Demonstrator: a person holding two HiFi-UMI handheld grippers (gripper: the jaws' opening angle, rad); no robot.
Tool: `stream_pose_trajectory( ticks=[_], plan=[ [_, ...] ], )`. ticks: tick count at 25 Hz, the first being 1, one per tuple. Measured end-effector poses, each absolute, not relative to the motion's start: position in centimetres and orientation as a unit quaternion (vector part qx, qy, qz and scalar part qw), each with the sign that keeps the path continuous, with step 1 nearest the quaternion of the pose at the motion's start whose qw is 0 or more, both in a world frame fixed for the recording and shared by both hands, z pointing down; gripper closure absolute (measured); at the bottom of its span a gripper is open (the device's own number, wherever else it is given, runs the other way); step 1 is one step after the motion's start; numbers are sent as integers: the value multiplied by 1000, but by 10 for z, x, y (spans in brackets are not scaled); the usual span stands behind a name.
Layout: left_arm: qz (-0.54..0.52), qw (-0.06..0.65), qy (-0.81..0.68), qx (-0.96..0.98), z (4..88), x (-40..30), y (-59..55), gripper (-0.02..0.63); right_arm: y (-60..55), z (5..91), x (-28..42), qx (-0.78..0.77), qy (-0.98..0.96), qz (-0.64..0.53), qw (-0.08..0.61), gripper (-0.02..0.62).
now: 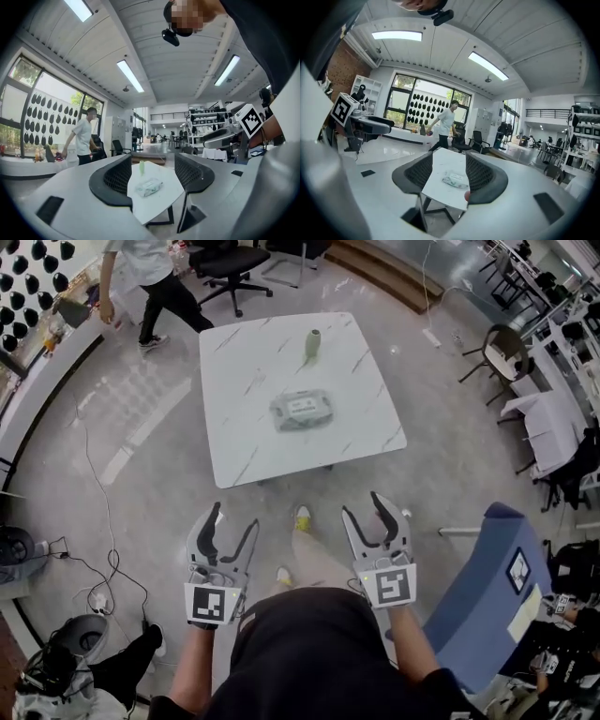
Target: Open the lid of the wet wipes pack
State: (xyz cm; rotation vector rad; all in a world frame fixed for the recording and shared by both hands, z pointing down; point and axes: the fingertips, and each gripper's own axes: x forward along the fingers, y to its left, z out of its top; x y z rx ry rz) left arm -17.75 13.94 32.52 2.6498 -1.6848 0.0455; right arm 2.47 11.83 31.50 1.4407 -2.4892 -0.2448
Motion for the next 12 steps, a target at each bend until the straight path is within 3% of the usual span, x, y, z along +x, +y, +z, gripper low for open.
stream_pose_trajectory(
  ticks=[12],
  plan=[
    [53, 11, -527, 848, 333, -131, -24, 300, -40, 357, 50, 450, -867, -78, 200, 376]
  ],
)
